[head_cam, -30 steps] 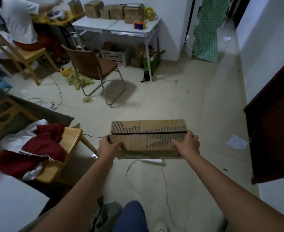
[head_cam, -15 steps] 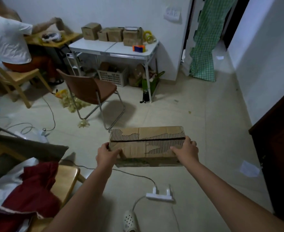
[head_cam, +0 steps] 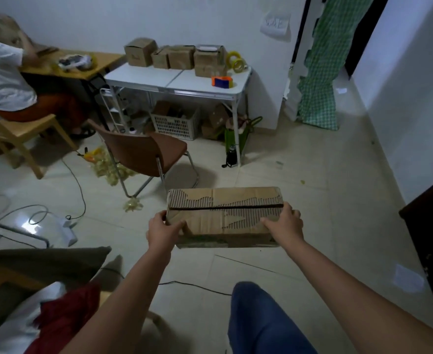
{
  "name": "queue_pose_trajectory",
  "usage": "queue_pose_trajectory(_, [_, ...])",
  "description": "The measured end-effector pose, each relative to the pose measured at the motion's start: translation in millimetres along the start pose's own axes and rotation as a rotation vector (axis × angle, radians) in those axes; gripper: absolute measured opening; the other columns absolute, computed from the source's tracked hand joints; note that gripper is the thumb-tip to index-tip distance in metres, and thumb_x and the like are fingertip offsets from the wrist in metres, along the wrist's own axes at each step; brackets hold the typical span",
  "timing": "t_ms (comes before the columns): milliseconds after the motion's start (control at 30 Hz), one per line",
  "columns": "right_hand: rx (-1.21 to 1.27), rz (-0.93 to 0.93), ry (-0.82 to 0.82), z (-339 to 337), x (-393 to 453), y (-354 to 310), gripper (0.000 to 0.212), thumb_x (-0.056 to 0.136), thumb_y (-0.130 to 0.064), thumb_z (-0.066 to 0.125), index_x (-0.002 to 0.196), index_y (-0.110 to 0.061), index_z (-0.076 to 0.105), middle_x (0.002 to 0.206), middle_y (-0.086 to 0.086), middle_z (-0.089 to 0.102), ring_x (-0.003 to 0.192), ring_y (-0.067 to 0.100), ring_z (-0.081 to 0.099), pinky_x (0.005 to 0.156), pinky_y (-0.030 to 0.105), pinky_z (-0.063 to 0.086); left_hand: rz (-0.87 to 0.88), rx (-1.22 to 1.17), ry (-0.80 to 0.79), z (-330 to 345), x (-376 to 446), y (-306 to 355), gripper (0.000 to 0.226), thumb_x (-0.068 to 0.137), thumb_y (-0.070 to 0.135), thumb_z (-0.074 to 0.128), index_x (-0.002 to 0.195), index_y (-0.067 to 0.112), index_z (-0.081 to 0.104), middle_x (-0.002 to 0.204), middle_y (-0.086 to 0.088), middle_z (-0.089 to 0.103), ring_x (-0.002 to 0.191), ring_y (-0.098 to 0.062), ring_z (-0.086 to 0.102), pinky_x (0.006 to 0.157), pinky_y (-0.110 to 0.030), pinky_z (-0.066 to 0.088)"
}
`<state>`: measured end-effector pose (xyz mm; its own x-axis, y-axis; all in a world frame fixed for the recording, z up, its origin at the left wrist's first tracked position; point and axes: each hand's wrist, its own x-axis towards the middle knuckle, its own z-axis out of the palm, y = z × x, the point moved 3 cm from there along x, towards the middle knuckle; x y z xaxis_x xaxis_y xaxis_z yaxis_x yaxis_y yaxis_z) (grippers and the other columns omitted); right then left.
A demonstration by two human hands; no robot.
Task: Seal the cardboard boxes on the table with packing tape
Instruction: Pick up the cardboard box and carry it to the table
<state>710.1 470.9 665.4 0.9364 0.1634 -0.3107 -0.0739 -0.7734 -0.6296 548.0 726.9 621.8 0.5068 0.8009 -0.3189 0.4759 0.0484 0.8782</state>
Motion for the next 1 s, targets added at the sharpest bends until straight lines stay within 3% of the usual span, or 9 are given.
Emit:
queue_pose_trajectory(367, [-0.005,-0.081,-0.099,49.2,120.7,-88.2,0.073,0.084,-0.036,0.072,0.143,-0.014,0.035,0.139,0.017,0.037,0.128,0.037,0.04,0.102,0.042,0.04,-0.018,-0.072,0.062,-11.3,106.5,38.6,0.052,0.086,0.013,0.073,0.133,0.015,0.051,0.122,-0.006,0.057,0.111,-0.026,0.058,0.089,-0.046,0.057])
queue_pose_trajectory(667, [-0.004,-0.058,-0.07,25.3,314.0,-159.2,0.073,0.085,-0.034,0.071,0.145,-0.014,0.033,0.14,0.018,0.036,0.127,0.037,0.039,0.102,0.043,0.04,-0.045,-0.055,0.048,90.2,269.2,145.7,0.054,0.087,0.012,0.073,0.136,0.012,0.051,0.119,-0.005,0.057,0.099,-0.02,0.06,0.073,-0.031,0.056])
queue_pose_trajectory(833, [-0.01,-0.056,-0.076,10.4,412.9,-193.5,0.078,0.086,-0.035,0.071,0.148,-0.014,0.028,0.142,0.018,0.034,0.13,0.037,0.037,0.102,0.043,0.039,-0.026,-0.044,0.017,138.3,358.0,193.9,0.062,0.084,0.011,0.076,0.14,0.011,0.048,0.127,-0.01,0.055,0.108,-0.026,0.06,0.088,-0.043,0.057])
queue_pose_trajectory(1000, [-0.032,-0.065,-0.098,13.7,471.1,-233.2,0.077,0.085,-0.037,0.07,0.147,-0.013,0.03,0.142,0.016,0.034,0.13,0.036,0.037,0.102,0.044,0.04,-0.066,-0.032,0.032,148.6,419.2,216.3,0.063,0.082,0.015,0.078,0.138,0.015,0.049,0.126,-0.006,0.054,0.106,-0.026,0.061,0.087,-0.048,0.058])
